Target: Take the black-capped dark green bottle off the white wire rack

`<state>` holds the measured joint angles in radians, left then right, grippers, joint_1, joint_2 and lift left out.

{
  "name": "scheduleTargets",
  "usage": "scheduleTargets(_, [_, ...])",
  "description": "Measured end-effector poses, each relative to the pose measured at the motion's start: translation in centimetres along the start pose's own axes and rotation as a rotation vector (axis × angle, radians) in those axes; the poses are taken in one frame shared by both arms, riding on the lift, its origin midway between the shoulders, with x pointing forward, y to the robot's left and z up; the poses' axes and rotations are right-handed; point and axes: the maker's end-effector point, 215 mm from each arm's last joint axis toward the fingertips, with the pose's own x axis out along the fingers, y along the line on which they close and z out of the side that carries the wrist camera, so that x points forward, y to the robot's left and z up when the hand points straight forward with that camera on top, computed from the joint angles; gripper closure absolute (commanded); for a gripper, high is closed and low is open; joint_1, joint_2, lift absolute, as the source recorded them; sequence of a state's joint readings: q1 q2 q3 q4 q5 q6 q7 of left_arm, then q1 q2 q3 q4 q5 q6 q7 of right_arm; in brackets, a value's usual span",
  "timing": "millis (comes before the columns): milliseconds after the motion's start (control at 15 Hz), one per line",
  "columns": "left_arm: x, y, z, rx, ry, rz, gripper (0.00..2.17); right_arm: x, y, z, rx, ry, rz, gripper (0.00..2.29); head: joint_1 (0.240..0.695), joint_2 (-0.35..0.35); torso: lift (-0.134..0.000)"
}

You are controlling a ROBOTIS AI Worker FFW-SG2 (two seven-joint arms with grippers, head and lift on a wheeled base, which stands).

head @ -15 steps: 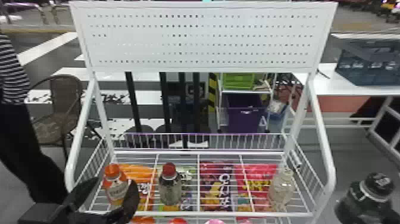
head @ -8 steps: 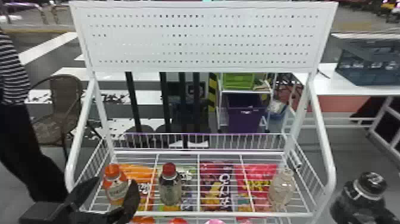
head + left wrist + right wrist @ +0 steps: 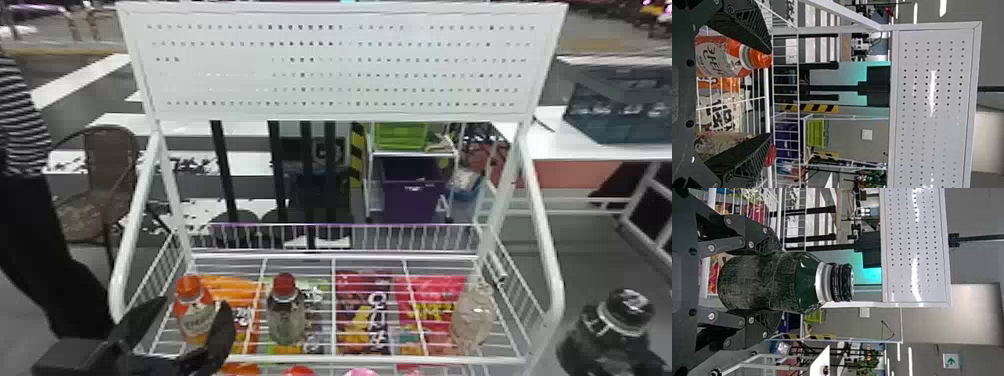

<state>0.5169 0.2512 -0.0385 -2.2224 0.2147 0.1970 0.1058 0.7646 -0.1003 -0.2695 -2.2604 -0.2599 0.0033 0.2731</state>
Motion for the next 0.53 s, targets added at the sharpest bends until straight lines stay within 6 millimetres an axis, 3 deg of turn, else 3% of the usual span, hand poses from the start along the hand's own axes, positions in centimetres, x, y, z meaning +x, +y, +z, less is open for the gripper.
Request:
scheduleTargets(400, [0.0,-0.2,-0.2,0.003,0.012,-0.004,0.15,0.1,0.0,-0.4,-0.004,0.015,0.000,1.21,0.499,0.000,0.000])
scheduleTargets(533, [0.0,-0.2,-0.2,0.004,0.012,-0.004,0.15,0.6,0.6,-1.7,-0.007,0.036,0.008,1.21,0.499,0.000,0.000])
